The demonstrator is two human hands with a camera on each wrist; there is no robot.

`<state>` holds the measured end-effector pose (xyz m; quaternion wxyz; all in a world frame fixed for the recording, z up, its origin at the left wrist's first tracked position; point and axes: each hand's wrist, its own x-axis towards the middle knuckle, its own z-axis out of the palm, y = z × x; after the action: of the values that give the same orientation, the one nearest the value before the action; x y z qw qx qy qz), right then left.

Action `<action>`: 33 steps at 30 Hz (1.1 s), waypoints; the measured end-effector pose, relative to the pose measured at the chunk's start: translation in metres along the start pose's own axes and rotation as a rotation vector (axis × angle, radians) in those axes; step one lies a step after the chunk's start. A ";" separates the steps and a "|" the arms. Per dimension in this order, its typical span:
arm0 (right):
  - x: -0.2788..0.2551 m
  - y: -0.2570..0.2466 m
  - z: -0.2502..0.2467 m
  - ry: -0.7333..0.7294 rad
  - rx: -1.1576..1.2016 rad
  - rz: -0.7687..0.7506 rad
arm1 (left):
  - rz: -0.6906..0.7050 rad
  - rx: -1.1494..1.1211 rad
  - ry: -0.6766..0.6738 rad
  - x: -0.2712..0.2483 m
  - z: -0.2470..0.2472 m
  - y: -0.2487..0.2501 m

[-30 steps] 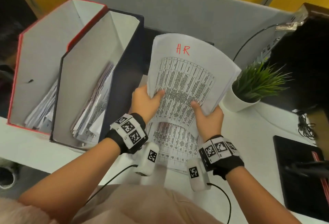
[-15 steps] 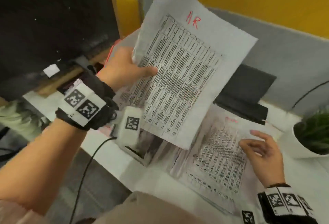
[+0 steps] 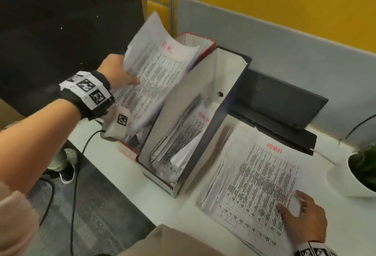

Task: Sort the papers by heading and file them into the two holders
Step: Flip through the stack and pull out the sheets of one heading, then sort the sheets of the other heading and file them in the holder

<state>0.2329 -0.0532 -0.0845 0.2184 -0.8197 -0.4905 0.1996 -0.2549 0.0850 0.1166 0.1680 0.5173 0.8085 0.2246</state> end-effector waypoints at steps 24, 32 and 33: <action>0.001 0.009 0.007 -0.053 -0.084 0.061 | 0.197 0.183 -0.155 0.026 0.072 0.009; 0.001 0.014 0.012 -0.029 -0.034 0.075 | 0.596 -0.332 0.094 -0.051 0.044 0.118; 0.000 0.014 0.012 -0.026 -0.032 0.074 | 0.644 -0.398 0.081 -0.065 0.049 0.131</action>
<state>0.2364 -0.0567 -0.1023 0.1912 -0.8380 -0.4657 0.2104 -0.1037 0.0828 0.1483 0.1538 0.6927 0.5512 0.4389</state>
